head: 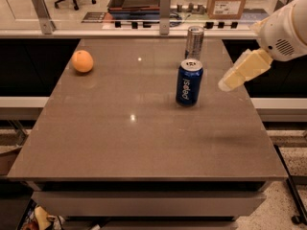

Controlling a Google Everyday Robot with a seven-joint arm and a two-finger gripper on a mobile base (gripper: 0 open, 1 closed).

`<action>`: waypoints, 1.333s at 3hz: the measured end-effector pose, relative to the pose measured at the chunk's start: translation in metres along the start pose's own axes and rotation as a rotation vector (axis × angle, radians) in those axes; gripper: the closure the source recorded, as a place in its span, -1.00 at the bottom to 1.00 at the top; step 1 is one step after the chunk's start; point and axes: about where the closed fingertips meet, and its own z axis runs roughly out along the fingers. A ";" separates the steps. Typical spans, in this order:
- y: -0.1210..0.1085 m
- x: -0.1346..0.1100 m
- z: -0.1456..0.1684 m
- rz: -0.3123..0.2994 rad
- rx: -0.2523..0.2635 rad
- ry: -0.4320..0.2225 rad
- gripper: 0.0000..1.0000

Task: Move redbull can near orange

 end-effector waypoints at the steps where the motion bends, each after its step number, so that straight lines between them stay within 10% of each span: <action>1: -0.026 0.001 0.026 0.066 0.047 -0.079 -1.00; 4: -0.069 -0.002 0.059 0.185 0.136 -0.206 -1.00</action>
Offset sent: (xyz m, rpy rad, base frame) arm 0.0997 -0.0279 -0.0265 0.2624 -0.1770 -0.1871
